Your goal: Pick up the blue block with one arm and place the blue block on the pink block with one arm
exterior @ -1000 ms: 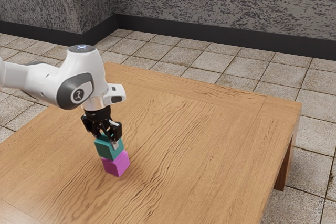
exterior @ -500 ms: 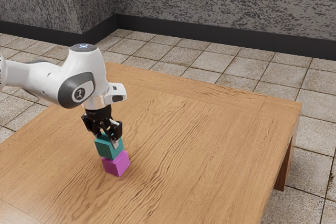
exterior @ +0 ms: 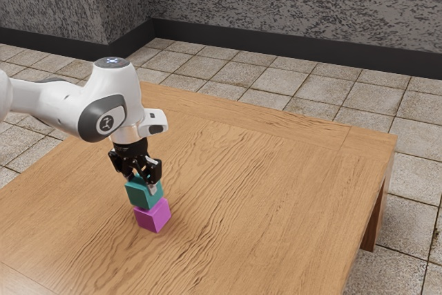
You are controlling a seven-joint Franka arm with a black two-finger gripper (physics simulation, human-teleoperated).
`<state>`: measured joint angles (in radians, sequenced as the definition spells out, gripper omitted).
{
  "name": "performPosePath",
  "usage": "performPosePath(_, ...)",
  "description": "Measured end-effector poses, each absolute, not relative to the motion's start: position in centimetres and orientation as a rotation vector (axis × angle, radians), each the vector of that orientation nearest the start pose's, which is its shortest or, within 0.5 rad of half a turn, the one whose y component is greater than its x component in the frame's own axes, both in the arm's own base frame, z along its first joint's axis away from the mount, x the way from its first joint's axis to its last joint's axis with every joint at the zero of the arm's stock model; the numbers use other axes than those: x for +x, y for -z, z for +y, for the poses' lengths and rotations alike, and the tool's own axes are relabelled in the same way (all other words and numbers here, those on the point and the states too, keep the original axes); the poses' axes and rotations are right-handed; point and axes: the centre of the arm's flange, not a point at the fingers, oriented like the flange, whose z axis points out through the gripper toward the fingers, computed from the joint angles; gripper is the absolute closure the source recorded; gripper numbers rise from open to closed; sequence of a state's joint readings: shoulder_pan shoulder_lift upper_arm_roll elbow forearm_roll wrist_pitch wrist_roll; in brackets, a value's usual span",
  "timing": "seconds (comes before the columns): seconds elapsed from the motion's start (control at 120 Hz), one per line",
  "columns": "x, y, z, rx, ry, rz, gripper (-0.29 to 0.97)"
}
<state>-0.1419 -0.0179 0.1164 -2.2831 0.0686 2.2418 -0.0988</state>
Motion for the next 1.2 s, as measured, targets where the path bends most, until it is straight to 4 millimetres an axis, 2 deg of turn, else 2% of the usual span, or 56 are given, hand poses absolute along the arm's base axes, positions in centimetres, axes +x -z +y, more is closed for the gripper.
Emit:
performPosePath(0.1,51.0,-36.0,-1.1,-3.089,-0.028,-0.049,0.5)
performPosePath(0.208,51.0,-36.1,-1.3,-3.098,-0.026,-0.045,0.3)
performPosePath(0.442,50.9,-36.5,-2.5,-3.115,-0.017,0.012,0.1)
performPosePath(0.492,50.9,-38.2,-2.8,-3.12,0.031,0.028,0.08)
performPosePath(0.558,51.1,-42.0,-3.0,-3.121,0.121,0.045,0.06)
performPosePath(0.6,51.2,-43.6,-2.9,-3.111,0.145,0.054,0.05)
performPosePath(0.717,51.2,-45.0,-2.5,-3.087,0.133,0.076,0.03)
performPosePath(0.842,51.9,-47.4,-1.9,-3.076,0.115,0.072,0.02)
performPosePath(0.908,51.8,-47.5,-1.8,-3.072,0.075,0.072,0.01)
performPosePath(1.042,51.7,-46.4,-1.3,-3.066,-0.013,0.068,0.01)
performPosePath(1.2,51.4,-46.0,-1.0,-3.062,-0.059,0.067,0.0)
